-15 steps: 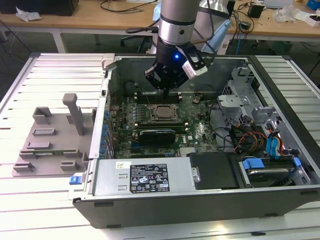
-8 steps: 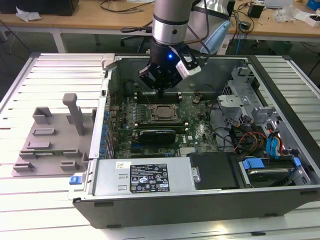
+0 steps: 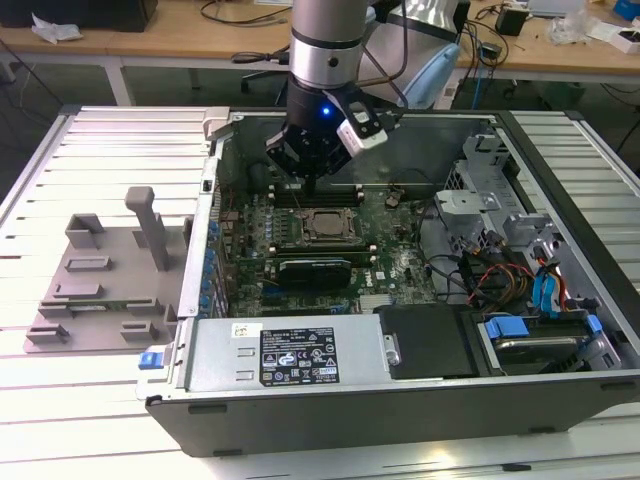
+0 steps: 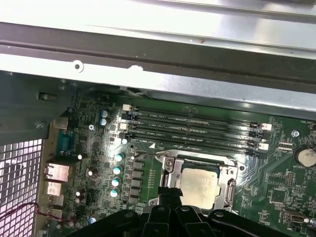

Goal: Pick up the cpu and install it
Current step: 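Install the first cpu locking lever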

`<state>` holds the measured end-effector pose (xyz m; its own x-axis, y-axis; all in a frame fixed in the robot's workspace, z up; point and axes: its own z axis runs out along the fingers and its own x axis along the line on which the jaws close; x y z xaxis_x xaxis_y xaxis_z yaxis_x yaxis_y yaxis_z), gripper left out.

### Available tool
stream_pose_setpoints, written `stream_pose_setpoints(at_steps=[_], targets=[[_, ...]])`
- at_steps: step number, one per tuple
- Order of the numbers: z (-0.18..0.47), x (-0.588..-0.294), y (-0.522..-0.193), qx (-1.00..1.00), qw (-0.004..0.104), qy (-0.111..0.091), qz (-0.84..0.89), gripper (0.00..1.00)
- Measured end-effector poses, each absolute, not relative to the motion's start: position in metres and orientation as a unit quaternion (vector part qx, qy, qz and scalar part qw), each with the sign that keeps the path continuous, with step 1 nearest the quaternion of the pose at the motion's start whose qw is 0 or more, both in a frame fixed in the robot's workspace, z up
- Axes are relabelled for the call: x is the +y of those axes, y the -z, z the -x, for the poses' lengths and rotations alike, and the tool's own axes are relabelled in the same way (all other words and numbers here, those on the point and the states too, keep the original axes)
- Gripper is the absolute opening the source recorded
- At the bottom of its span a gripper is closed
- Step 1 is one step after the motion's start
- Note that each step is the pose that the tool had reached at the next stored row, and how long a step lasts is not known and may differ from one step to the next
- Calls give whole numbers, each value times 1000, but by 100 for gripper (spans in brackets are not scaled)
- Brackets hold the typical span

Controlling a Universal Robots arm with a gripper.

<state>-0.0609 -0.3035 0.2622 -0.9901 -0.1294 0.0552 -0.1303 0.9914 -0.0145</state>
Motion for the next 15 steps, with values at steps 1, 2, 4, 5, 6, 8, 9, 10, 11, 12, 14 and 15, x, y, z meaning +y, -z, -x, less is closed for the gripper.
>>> stream_pose_setpoints(at_steps=[1, 2, 4, 5, 6, 8, 9, 10, 11, 12, 14, 15], targets=[[61, -303, -262, -997, 27, -9, -65, 11], [62, -303, -262, -997, 27, -9, -65, 11], [62, -303, -262, -997, 27, -9, -65, 11], [62, -302, -262, -997, 27, -9, -65, 11], [63, -302, -262, -997, 27, -9, -65, 11], [63, -298, -261, -997, 27, -9, -65, 11], [64, -297, -261, -997, 27, -9, -65, 11], [67, -296, -261, -997, 27, -9, -65, 11], [70, -296, -261, -997, 27, -9, -65, 11], [78, -296, -261, -997, 27, -9, -65, 11], [91, -294, -260, -997, 27, -9, -65, 11], [94, -294, -260, -997, 27, -9, -65, 11]])
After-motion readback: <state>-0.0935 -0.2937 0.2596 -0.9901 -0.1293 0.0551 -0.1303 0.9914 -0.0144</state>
